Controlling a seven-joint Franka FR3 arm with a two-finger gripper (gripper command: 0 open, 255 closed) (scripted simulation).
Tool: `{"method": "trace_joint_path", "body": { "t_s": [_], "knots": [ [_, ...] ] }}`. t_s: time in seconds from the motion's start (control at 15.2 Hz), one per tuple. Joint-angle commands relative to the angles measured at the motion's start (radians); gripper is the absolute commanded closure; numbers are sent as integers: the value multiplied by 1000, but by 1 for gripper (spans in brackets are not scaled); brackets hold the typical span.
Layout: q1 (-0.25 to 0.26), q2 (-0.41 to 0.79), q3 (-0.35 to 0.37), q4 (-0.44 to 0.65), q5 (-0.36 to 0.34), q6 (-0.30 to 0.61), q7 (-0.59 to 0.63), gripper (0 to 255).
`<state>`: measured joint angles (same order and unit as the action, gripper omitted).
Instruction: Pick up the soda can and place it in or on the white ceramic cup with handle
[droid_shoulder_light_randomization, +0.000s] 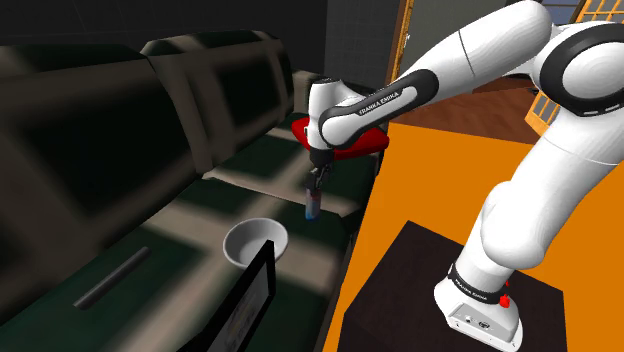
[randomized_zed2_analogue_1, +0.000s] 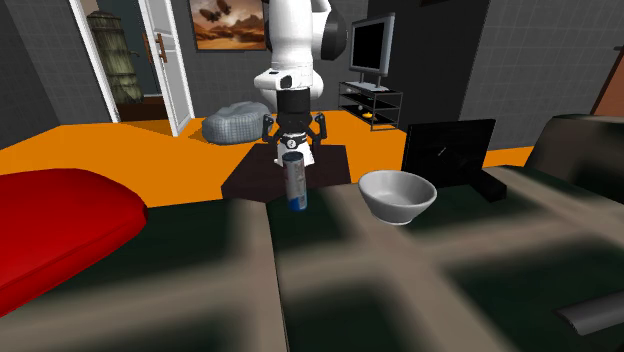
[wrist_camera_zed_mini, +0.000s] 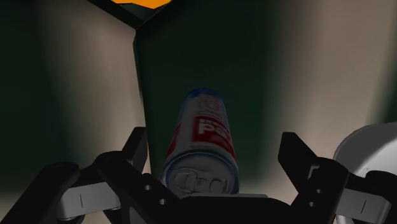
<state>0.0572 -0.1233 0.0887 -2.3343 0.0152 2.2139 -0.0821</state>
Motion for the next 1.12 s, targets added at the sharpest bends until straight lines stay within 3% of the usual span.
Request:
{"method": "trace_joint_path", "body": {
  "t_s": [0.0,0.53,0.59,1.06],
  "knots": [
    [0,20,1,-17,-2,37,1,0],
    [0,20,1,-17,-2,37,1,0],
    [0,20,1,-17,-2,37,1,255],
    [0,19,1,-17,-2,37,1,255]
  ]
}}
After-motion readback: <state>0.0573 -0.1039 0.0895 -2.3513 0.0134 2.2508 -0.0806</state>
